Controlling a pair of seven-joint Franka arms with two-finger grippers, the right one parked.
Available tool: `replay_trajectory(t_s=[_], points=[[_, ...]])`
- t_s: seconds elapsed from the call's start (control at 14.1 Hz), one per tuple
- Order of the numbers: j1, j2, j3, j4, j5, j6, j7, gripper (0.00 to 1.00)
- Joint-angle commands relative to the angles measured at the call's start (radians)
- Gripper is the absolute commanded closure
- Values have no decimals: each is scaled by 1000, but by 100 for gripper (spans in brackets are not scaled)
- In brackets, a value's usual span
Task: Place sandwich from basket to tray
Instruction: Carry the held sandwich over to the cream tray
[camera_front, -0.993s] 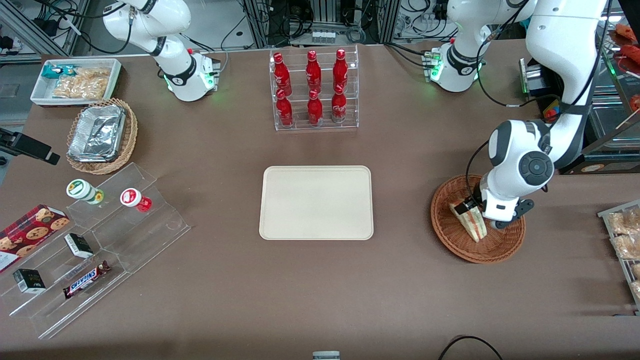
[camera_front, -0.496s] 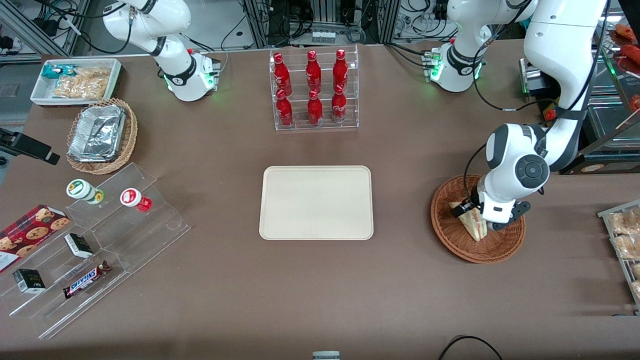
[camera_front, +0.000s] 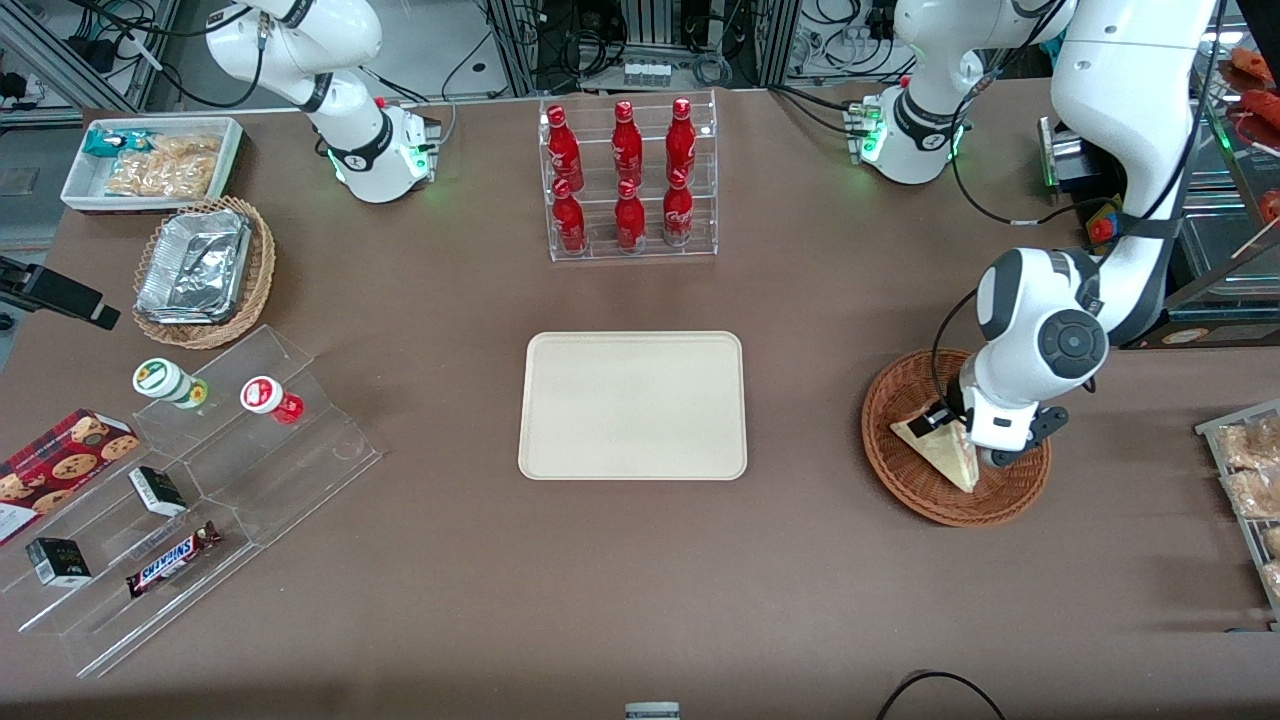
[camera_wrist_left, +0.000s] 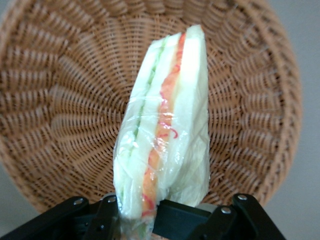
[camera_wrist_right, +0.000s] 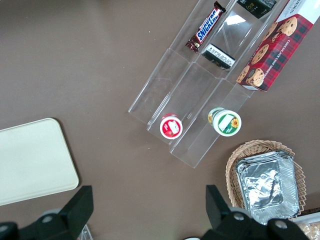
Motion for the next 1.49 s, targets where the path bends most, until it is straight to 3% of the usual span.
replay_trajectory(t_s=[0.0, 0.21, 0.5, 0.71, 0.99, 1.21, 1.42], points=[[-12, -42, -9, 154, 14, -214, 8, 89], [-81, -36, -49, 277, 14, -335, 7, 88], [-296, 15, -51, 325, 16, -341, -2, 88], [-438, 120, -52, 428, 5, -345, -17, 88], [-619, 332, -48, 635, 17, -347, -181, 88], [-676, 438, -48, 733, 83, -344, -247, 88], [-696, 470, -48, 739, 117, -342, -243, 87]])
